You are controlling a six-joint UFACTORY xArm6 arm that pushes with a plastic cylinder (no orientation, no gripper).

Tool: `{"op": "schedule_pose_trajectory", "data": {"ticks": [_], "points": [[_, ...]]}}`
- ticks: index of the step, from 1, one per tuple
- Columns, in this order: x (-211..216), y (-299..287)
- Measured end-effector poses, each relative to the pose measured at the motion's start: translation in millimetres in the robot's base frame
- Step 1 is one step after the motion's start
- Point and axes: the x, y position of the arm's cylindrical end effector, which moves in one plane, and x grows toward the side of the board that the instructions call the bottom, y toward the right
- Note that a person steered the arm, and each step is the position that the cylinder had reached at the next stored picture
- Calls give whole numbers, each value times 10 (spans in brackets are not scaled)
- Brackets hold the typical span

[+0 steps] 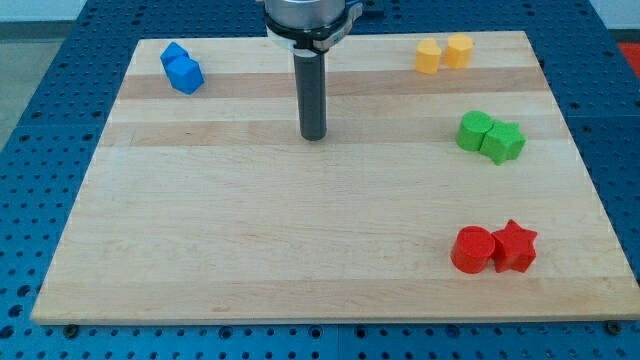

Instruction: Point your arm to the yellow heart

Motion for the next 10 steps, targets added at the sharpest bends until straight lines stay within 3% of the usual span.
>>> {"op": "schedule_pose_trajectory", "data": {"ticks": [1, 2, 4, 5, 7, 10], "points": [[-10, -10], [-283, -111], [-1240, -126], [-1310, -68], [-1605, 1136], [-1605, 1334]]}}
